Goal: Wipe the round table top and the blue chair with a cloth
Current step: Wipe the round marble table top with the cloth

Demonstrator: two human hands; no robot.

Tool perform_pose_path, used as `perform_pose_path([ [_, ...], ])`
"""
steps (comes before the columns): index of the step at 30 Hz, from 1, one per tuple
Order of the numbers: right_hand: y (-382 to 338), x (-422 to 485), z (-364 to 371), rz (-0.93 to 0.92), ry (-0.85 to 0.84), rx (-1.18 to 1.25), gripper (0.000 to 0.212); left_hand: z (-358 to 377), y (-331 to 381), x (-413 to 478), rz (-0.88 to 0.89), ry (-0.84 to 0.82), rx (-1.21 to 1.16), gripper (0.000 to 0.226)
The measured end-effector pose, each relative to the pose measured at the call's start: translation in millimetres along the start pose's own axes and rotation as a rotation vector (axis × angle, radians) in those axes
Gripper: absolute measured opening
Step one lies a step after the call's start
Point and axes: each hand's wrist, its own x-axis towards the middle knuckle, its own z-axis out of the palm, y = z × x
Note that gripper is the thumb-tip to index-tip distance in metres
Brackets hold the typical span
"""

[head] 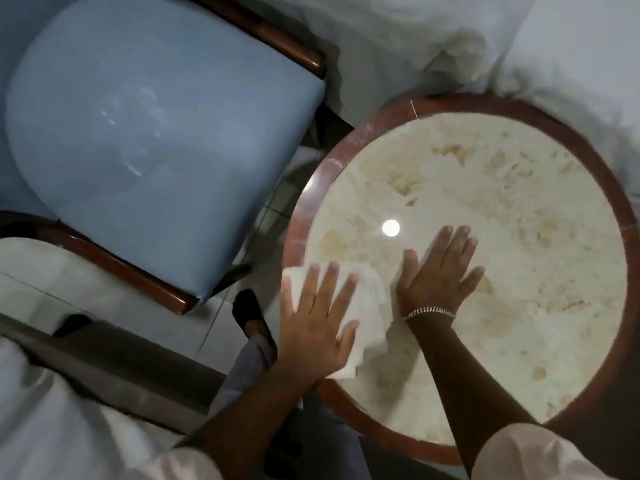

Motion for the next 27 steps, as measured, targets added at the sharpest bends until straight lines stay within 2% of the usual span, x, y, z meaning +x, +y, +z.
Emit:
perform_pose_path([
  [2, 0.7, -1.5, 5.9, -0.016, 0.045, 0.006, 0.072, -1.6, -11.3, 15.2, -0.01, -0.002, 0.002, 0.076],
  [4, -0.1, -0.2, 10.4, -0.005, 0.078, 0.006, 0.072, -7.4, -18.6, 78.1, -0.084, 0.074, 0.031, 0.072],
  [7, 1.8, -0.9, 13.5, -0.008, 0.082, 0.004, 0.071, -18.3, -29.3, 161.4, -0.113, 0.098, 0.064, 0.07],
  [9, 1.3, -1.2, 12.1, 0.002, 0.058, -0.003, 0.072, -14.1, -30.9, 149.3, -0.109, 0.104, 0.045, 0.071],
  [11, 0.7, -0.6, 8.0, 0.005, 0.038, 0.005, 0.073, -7.1, -20.6, 86.7, -0.088, 0.062, 0.046, 0.072],
  [13, 0.6, 0.5, 6.6, 0.011, 0.016, 0.019, 0.074, -9.4, -12.6, 33.6, -0.034, -0.014, 0.039, 0.074],
  [14, -0.2, 0.5, 5.9, 0.006, 0.013, 0.023, 0.075, -10.0, -16.7, 39.4, 0.012, -0.018, 0.022, 0.074],
  [19, 4.4, -1.0, 9.6, 0.004, 0.061, -0.01, 0.075, -33.2, 3.3, 252.3, 0.104, 0.124, 0.006, 0.068],
  [22, 1.8, 0.1, 13.7, -0.007, 0.07, 0.012, 0.074, -32.5, 40.6, 321.6, 0.127, 0.118, -0.044, 0.066],
  [24, 1.2, 5.1, 12.1, 0.002, 0.075, 0.038, 0.074, -28.8, 35.2, 317.9, 0.154, 0.112, -0.018, 0.067],
  [27, -1.9, -2.4, 3.2, 0.002, 0.055, 0.035, 0.074, -21.4, 1.4, 246.5, 0.187, 0.107, 0.001, 0.07],
])
